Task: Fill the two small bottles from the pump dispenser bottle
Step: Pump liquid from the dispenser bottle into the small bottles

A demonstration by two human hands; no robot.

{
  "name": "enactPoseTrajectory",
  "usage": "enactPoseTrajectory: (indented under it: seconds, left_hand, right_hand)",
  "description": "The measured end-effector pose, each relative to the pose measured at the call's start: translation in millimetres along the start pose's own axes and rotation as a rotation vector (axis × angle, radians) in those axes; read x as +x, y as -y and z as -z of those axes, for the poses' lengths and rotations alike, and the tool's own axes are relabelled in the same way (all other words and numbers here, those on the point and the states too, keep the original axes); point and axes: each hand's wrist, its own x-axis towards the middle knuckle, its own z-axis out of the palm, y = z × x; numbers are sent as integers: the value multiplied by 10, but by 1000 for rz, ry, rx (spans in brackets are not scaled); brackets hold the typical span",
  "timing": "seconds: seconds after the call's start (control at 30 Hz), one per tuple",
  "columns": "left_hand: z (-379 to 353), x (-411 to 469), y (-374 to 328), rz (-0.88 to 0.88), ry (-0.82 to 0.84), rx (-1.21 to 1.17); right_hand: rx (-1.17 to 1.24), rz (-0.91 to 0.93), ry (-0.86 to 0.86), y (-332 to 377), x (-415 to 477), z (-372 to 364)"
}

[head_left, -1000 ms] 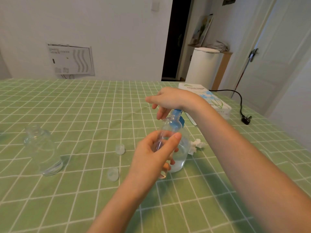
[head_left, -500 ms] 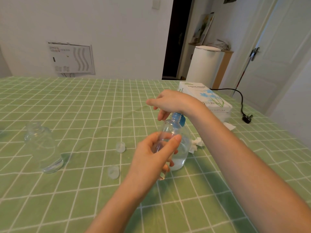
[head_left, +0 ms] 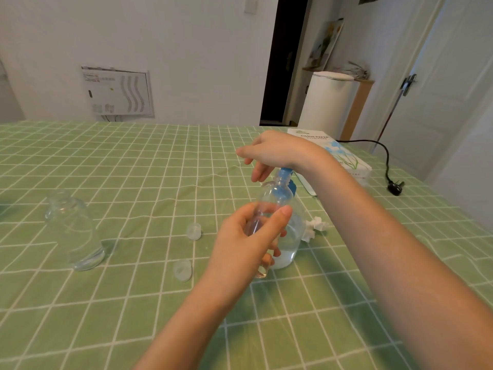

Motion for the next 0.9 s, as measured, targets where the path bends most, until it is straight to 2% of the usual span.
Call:
enactPoseTrajectory:
  seconds: [0.37, 0.7, 0.9]
  left_hand:
    - [7, -6, 61, 21, -17, -2]
    - [10, 0, 14, -3, -1, -13]
    - [12, 10, 7, -4, 1, -25]
  right_hand:
    - [-3, -29, 13, -51, 20, -103]
    - [-32, 46, -43, -4, 6, 1]
    - [-85, 49, 17, 25, 9, 16]
